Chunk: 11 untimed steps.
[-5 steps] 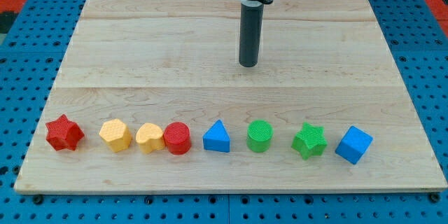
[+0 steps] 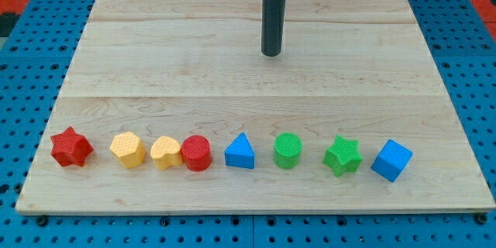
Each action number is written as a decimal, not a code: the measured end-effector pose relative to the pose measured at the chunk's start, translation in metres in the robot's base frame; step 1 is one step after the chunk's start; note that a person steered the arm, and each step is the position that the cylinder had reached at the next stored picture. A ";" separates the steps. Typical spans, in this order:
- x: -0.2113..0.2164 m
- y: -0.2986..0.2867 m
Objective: Point your arm at bottom right
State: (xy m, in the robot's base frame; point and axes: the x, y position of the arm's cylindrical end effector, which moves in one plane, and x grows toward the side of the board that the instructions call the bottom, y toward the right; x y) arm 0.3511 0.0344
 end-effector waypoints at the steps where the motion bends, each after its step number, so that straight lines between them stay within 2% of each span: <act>1: 0.000 0.000; 5: -0.005 0.014; 6: 0.004 0.081; 8: 0.137 0.169; 9: 0.169 0.225; 10: 0.236 0.235; 11: 0.267 0.213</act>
